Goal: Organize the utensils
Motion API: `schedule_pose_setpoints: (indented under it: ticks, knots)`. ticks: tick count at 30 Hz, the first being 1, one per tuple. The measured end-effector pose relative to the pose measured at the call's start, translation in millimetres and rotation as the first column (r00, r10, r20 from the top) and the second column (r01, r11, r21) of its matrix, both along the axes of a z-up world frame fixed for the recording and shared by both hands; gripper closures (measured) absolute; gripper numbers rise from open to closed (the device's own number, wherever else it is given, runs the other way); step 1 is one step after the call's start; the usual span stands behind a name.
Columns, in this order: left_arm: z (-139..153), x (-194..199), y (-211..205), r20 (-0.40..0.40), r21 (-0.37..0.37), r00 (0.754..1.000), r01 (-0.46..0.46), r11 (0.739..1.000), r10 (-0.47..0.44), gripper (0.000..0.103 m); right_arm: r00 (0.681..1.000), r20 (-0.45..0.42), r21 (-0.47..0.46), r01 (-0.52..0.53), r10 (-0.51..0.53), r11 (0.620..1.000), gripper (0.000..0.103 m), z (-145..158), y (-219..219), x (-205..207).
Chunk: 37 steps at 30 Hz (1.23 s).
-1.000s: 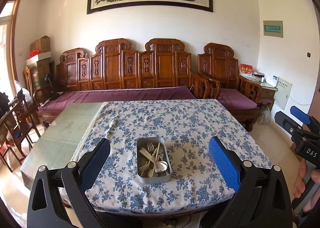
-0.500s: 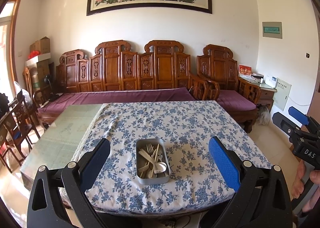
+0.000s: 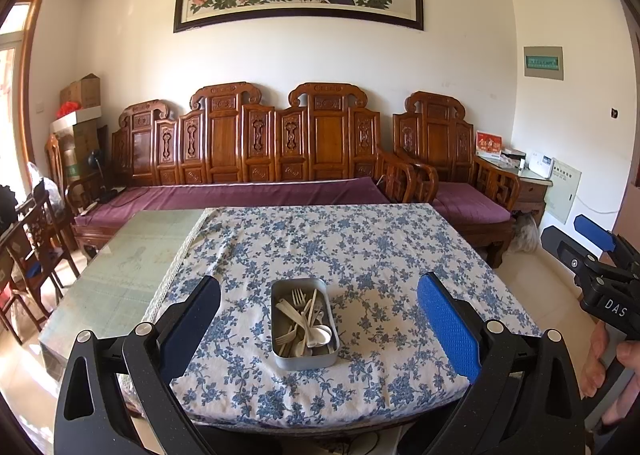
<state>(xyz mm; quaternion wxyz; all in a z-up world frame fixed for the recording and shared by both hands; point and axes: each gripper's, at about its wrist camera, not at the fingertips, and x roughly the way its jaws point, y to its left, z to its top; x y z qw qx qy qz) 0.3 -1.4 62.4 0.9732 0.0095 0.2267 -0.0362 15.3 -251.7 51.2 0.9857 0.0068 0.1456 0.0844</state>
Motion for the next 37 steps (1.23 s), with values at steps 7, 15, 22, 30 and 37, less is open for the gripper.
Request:
schedule_pose_setpoints:
  ticks: [7, 15, 22, 30, 37]
  knots:
    - [-0.5, -0.3, 0.6, -0.001, 0.0, 1.0, -0.002, 1.0, 0.002, 0.008, 1.0, 0.0, 0.002, -0.004, 0.004, 1.0, 0.003, 0.5, -1.5, -0.6]
    - [-0.7, -0.8, 1.2, -0.001, 0.0, 1.0, -0.002, 1.0, 0.002, 0.008, 1.0, 0.0, 0.005, -0.006, 0.006, 1.0, 0.003, 1.7, -2.2, -1.1]
    - [-0.3, -0.8, 1.3, -0.002, 0.0, 1.0, -0.002, 1.0, 0.002, 0.008, 1.0, -0.001, 0.005, -0.007, 0.007, 1.0, 0.003, 2.3, -1.5, -0.2]
    - [-0.4, -0.6, 1.5, -0.002, 0.001, 1.0, -0.004, 1.0, 0.004, 0.008, 1.0, -0.001, 0.005, -0.007, 0.007, 1.0, 0.003, 2.3, -1.3, -0.4]
    - [-1.6, -0.7, 1.4, -0.001, -0.001, 1.0, -0.004, 1.0, 0.004, 0.008, 1.0, 0.0, 0.005, -0.007, 0.007, 1.0, 0.003, 2.6, -1.2, -0.3]
